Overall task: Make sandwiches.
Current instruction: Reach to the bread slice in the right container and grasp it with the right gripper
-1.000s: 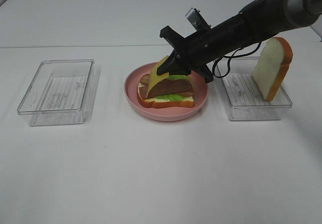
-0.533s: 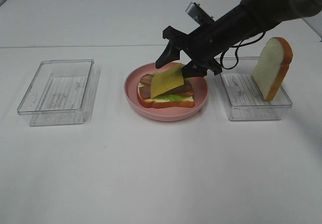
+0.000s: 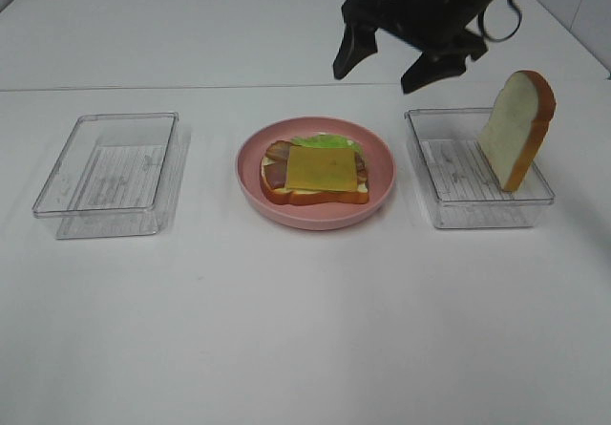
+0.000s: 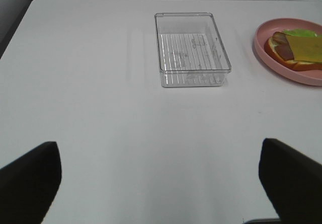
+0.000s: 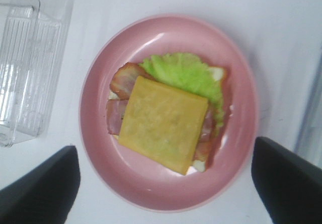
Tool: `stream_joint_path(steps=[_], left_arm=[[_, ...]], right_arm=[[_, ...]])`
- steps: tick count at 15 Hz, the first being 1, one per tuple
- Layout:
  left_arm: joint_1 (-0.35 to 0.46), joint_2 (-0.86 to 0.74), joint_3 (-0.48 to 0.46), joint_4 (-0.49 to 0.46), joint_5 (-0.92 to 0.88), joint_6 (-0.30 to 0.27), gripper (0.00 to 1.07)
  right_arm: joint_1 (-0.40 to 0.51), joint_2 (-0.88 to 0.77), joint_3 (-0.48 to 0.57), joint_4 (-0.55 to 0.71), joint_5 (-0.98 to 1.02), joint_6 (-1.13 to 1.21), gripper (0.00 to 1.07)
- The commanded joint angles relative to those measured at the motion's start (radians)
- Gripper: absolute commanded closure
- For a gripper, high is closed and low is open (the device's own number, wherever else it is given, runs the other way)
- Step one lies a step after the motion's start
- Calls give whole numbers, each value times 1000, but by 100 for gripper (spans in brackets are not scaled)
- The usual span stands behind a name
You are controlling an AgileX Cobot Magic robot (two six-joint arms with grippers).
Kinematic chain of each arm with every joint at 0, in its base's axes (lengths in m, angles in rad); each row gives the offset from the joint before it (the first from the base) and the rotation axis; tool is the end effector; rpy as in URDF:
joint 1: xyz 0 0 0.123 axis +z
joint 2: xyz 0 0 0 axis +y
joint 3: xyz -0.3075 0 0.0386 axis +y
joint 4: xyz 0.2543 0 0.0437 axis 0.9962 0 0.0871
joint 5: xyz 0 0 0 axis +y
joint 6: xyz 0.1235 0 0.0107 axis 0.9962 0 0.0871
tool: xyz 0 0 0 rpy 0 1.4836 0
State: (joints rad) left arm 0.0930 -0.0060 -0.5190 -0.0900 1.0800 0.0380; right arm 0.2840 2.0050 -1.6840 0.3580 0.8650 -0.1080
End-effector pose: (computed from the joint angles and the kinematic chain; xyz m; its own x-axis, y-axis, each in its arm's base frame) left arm 0.0017 -0.0097 0.2694 -0.4474 -0.0462 -0.8932 -0.0241 0.9989 -0.0397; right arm 0.4488 0.1655 0.2423 -0.8843 -0.1279 -0.4490 -0.2815 0.9134 0.2942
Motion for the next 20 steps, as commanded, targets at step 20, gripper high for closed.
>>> stream_joint_path(steps=[20], left_arm=[[3,-20,2,-14,-10,-6,6]], right_arm=[[-275,190,-195,-345,205,194,19]])
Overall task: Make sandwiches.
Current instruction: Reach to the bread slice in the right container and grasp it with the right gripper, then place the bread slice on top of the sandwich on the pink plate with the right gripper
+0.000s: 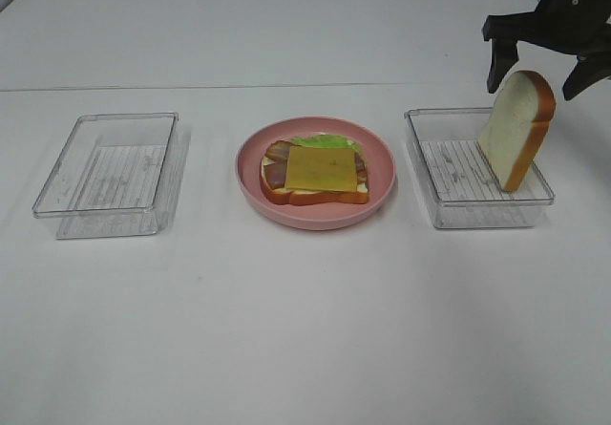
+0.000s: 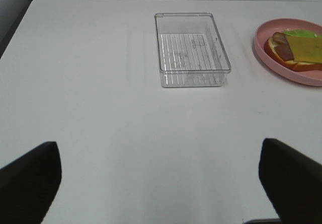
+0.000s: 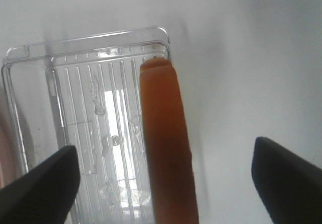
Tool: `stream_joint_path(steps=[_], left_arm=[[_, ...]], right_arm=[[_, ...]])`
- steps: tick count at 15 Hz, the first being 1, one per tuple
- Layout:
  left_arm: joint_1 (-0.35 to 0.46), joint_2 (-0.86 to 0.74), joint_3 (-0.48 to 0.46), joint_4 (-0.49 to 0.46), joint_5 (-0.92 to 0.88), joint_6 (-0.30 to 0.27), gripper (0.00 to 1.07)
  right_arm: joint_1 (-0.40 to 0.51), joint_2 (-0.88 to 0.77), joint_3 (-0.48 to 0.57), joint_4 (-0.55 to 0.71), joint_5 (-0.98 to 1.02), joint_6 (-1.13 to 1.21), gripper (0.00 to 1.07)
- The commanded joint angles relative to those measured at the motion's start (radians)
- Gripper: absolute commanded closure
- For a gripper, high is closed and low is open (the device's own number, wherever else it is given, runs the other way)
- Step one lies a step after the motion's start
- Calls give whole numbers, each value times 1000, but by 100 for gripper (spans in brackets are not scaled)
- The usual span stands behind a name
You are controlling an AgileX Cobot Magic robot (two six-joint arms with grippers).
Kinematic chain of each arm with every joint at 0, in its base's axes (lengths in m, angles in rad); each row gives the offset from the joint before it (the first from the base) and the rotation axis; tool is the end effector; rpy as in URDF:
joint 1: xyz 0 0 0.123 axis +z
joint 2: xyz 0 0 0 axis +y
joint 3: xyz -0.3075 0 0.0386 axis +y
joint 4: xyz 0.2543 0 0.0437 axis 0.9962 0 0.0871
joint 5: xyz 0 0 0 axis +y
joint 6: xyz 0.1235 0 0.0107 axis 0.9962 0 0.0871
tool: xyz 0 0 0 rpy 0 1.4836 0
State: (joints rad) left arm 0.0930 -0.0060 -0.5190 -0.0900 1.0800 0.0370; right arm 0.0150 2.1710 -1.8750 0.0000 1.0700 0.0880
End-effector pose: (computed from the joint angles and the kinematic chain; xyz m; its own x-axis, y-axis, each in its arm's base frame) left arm 0.0017 -0.0097 0.2694 -0.4473 -0.0472 -0.8931 -0.0245 0.9989 -0.0405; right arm 0.4971 0.0075 0.2038 -0.9552 0.0736 -0.2867 0.0692 0.9973 0.0253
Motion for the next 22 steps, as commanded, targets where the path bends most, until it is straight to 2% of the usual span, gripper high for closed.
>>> stream_joint_path(steps=[1,4,5,7,8,10,15,16,19,20,22], left_arm=[[3,-20,2,-14,-10,-5,6],[3,-20,2,-14,-10,-5,6],[3,-20,2,-14,-10,-5,6],[3,-20,2,-14,-10,-5,6],[3,-20,2,-14,-10,-5,6],[3,-20,2,-14,-10,-5,6],[3,-20,2,-14,-10,-5,6],[3,-20,2,-14,-10,-5,6],[3,-20,2,-14,-10,-5,6],[3,-20,2,-14,-10,-5,6],[3,-20,2,-14,-10,-5,6]], right_arm=[[-6,36,-4,25,9,-2,20],[-6,52,-4,56,48,13,33],[-5,61,-4,58,80,19,43],[-5,61,-4,47,103,21,66],[-5,59,-4,46,107,21,73],[-5,34,-4,46,111,18,107],[-3,-96,-4,68,203,17,107],[-3,-182,-2,112,223,12,107],[-1,-291,28,218,155,-5,107],[1,-366,121,396,57,-71,107],[13,-403,291,698,-44,-261,107]])
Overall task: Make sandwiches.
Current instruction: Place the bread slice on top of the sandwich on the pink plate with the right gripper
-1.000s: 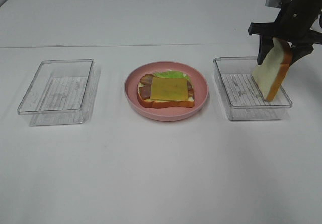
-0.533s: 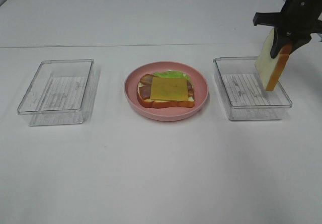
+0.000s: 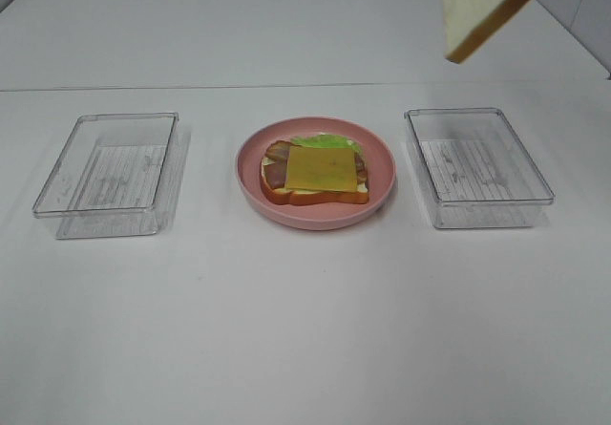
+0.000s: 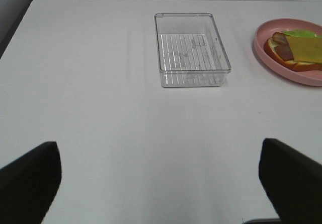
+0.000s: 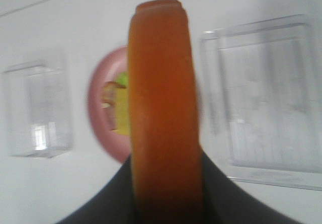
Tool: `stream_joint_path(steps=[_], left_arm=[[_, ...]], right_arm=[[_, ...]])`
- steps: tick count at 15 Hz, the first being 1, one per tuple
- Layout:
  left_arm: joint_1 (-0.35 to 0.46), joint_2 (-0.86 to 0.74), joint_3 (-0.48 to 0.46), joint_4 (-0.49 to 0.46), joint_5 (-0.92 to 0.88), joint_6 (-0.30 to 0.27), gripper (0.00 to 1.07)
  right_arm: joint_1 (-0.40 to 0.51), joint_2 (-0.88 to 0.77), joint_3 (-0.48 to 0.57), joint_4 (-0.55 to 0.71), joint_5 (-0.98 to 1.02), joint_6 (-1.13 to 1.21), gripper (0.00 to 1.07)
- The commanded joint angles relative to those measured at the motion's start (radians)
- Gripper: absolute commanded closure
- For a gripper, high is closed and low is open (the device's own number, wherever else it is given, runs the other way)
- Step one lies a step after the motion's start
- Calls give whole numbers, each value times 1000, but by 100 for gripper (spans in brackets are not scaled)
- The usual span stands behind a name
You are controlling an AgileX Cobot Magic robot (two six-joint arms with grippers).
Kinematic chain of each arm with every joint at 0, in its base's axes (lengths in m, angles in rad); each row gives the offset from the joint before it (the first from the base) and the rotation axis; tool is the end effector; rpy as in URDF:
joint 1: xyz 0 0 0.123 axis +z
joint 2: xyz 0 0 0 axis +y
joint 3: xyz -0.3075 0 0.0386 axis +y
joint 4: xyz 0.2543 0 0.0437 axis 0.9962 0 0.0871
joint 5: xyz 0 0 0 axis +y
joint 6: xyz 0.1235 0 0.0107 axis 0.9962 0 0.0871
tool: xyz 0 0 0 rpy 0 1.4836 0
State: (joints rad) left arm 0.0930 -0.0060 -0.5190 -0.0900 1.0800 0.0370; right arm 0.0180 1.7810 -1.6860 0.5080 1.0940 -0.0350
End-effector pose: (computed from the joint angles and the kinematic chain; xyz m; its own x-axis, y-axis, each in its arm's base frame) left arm 0.0017 -0.0097 0.2694 -0.4473 -0.0472 -0.8931 -0.0245 0.9989 -0.0405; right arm 0.4142 0.0611 0.3384 -0.8945 0.1765 -0.4108 -0.0433 0.8804 0.4723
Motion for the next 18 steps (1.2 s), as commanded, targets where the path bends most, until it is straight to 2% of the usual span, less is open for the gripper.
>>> stream_joint_path(steps=[1,3,4,5,9,13,18], left_arm=[[3,-20,2,-14,-10,-5,6],[3,-20,2,-14,-10,-5,6],[3,-20,2,-14,-10,-5,6],[3,-20,2,-14,-10,-5,6],[3,-20,2,-14,-10,-5,6],[3,-20,2,-14,-10,-5,6],[3,-20,2,-14,-10,-5,6]], right_arm=[[32,2,209,370,-121,-257,107],[59,36,256,467,-159,-330,107],[66,53,257,483,-169,-344,107],[130,124,250,533,-229,-360,107],[205,296,223,592,-256,-365,107],[205,435,113,621,-239,-352,107],[205,500,101,607,-202,-324,107]])
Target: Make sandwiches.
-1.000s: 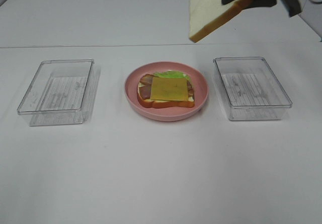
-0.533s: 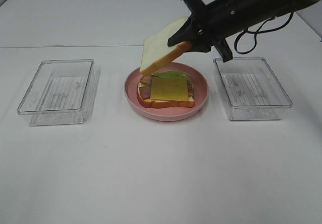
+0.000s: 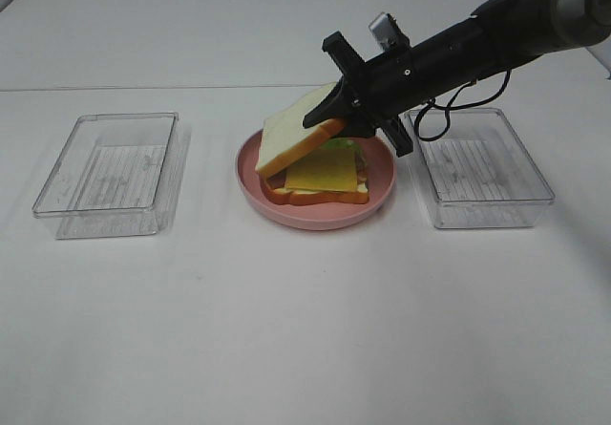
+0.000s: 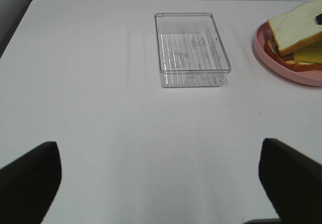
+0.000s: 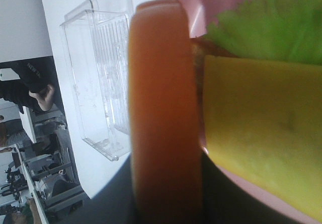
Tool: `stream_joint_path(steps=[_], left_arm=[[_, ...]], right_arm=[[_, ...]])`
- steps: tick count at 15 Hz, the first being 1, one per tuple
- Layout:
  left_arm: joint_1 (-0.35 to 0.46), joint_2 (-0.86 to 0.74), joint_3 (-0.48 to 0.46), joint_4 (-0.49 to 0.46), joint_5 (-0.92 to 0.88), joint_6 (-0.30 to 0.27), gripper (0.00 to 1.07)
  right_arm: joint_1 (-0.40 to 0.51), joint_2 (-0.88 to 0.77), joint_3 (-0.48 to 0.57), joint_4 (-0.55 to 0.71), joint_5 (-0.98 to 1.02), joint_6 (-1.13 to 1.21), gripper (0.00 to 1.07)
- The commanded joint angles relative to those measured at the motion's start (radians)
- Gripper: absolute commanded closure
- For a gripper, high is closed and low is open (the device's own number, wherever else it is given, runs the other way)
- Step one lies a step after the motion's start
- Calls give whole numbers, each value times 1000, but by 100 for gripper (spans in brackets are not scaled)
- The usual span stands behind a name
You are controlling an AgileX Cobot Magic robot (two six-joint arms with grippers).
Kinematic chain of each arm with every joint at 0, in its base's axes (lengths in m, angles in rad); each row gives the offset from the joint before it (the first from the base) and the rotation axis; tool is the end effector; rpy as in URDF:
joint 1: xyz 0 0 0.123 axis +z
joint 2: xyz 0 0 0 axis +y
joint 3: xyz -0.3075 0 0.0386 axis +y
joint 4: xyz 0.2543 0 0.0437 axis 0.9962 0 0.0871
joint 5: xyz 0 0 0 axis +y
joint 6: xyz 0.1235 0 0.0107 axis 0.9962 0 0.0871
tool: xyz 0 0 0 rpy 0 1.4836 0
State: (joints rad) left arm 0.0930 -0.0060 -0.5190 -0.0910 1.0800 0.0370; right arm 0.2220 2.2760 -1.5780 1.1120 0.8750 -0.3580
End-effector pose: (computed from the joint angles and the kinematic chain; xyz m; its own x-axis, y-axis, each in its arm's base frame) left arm 0.0017 -0.0098 0.2694 -0.4473 -0.0477 -0.8931 -0.0240 0.9989 -0.0414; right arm 0.4616 0.1917 0.1221 -0.9833 0.1708 -0.0629 0.0636 0.6460 0.7607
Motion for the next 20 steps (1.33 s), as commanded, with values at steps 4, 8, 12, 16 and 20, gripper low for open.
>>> stream_joint_path(steps=[4,8,12,16,20], left_arm=[[3,-20,2,-13,-10,-5,6],[3,-20,2,-13,-10,-5,6],[3,-20,2,-13,-10,-5,6],[3,-20,2,-13,-10,-5,6],[3,-20,2,-13,-10,-5,6]], right_arm=[[1,5,-9,-34,9,4,86],[-3,-57,-40,-200,60,14,12],[-3,-174,-107,-633,127,253,13],[-10,-256,-277,-1021,274,351,13],[-228,-259,-360,-1062,383,330,13]])
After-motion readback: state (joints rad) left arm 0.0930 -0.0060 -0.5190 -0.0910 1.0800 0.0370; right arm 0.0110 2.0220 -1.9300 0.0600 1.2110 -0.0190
